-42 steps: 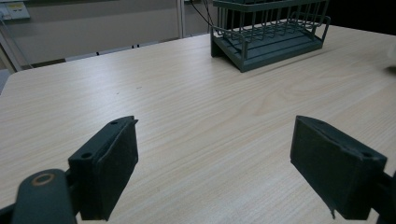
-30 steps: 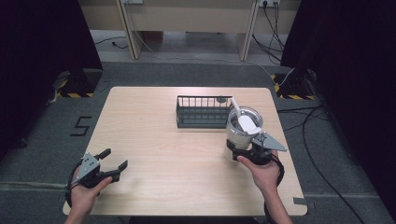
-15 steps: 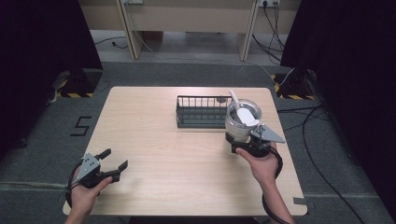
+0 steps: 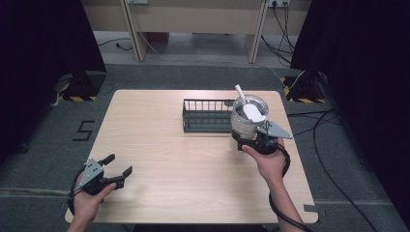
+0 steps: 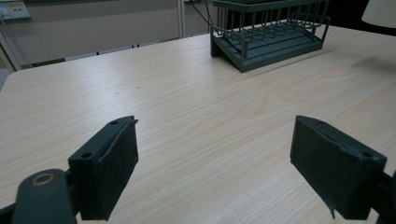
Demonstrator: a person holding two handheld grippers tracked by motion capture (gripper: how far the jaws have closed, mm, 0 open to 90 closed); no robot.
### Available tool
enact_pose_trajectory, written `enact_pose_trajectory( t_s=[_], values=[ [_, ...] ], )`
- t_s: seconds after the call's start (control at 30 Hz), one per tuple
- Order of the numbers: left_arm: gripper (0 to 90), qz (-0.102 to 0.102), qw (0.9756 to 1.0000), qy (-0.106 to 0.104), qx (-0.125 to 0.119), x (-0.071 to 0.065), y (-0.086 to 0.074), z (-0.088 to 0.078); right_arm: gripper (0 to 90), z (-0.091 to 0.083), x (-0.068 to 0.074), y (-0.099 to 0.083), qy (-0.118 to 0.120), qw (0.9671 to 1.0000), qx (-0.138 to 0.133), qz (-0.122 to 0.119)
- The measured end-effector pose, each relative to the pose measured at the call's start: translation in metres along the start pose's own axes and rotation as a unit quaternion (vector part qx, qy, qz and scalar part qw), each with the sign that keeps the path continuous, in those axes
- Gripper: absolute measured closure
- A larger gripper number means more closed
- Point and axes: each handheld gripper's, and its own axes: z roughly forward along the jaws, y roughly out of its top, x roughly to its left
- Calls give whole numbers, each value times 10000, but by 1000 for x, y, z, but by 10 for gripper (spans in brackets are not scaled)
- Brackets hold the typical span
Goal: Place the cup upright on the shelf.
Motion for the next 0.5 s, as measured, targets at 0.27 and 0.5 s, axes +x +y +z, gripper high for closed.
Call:
enact_pose_trajectory(
  t_s=[0.27,0.5],
  values=[
    [146,-5,10000,-4,-13,0,0,0,104,10,-2,6,-4,10000,40,4],
    [146,-5,10000,-9,-14,0,0,1,104,18,-3,13,8,10000,57,-33]
  ],
)
